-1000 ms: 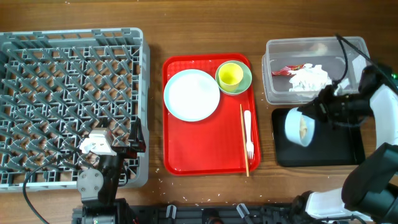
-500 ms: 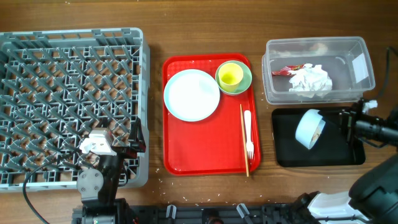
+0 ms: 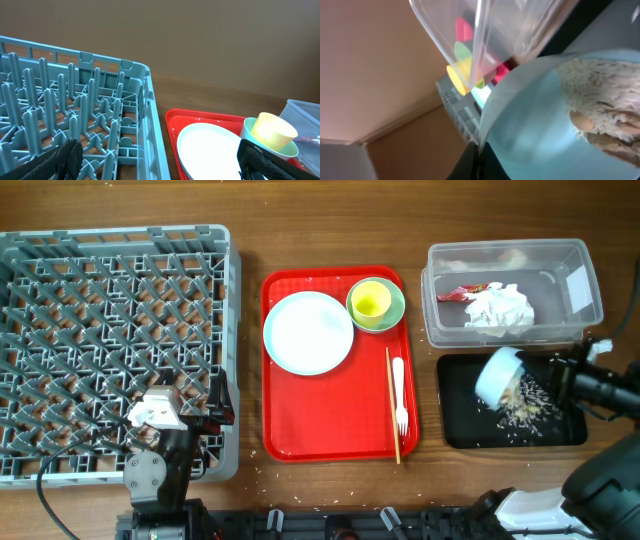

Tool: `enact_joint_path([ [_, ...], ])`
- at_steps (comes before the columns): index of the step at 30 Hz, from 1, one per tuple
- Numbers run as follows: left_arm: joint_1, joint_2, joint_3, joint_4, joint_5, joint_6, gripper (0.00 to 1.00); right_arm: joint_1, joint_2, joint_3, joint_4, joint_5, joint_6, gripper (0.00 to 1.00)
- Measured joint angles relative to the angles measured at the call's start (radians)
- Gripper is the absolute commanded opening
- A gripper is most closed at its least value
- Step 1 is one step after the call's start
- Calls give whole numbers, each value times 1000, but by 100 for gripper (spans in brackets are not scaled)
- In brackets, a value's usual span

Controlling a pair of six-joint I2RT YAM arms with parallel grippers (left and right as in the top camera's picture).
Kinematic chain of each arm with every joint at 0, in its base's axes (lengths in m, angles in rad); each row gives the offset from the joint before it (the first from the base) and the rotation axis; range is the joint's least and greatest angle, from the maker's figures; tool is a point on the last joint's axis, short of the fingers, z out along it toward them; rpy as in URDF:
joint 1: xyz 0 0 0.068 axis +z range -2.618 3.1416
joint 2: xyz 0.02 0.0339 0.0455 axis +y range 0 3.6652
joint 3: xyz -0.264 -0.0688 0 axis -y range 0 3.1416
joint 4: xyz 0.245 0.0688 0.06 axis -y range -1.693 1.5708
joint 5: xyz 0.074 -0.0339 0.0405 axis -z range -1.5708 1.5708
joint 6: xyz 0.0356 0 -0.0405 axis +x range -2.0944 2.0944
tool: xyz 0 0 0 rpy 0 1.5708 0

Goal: Sort waste into correct bins and load items into the dishwasher rack
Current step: 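Tilt the bowl to dump the rice onto the black tray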

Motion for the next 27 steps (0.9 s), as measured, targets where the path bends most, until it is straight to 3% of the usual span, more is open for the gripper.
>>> enact_joint_path([
  [7,0,0,0,0,0,0,100,0,0,-66,-14,-77,-7,4],
  [14,0,0,0,0,0,0,100,0,2,-70,-158,-174,-84,4],
  [27,0,0,0,0,0,0,100,0,2,-72,-113,-235,-115,4],
])
